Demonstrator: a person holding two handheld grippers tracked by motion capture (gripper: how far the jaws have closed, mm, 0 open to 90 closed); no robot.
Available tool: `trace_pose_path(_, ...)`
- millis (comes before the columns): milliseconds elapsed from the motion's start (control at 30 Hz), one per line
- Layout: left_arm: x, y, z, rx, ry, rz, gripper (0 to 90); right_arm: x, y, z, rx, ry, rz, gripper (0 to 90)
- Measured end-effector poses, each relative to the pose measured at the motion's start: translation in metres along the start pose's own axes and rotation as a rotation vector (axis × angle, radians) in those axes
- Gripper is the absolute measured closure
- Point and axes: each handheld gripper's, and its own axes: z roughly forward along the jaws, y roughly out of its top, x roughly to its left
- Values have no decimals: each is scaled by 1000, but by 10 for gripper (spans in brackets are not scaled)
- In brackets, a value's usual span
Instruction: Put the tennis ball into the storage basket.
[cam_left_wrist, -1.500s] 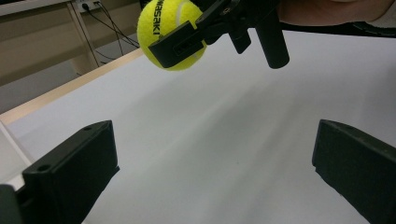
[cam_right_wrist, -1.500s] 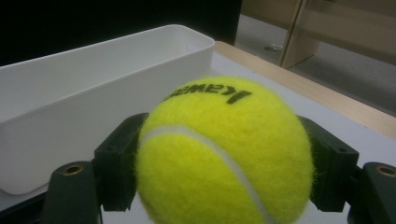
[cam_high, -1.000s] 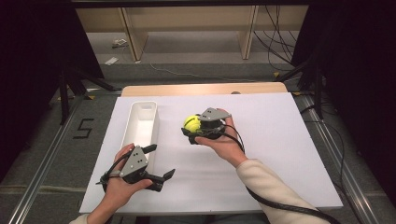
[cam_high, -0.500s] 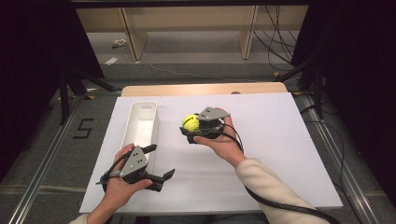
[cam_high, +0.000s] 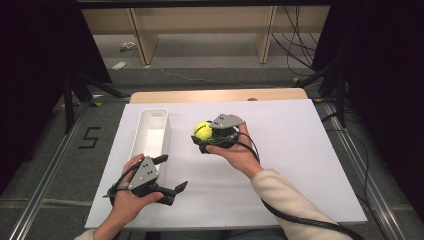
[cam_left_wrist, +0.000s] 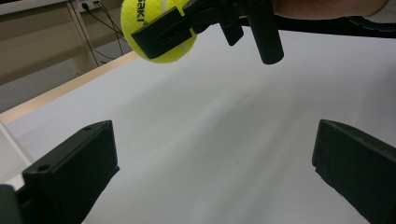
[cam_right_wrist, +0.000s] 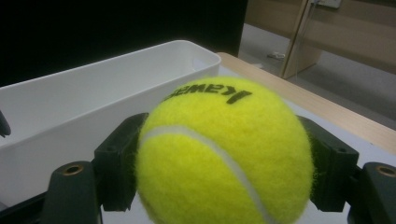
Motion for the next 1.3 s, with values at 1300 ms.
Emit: trace_pose_path(1300, -1, 0, 0, 4, 0, 3, 0, 7, 8, 11, 2, 29, -16, 264)
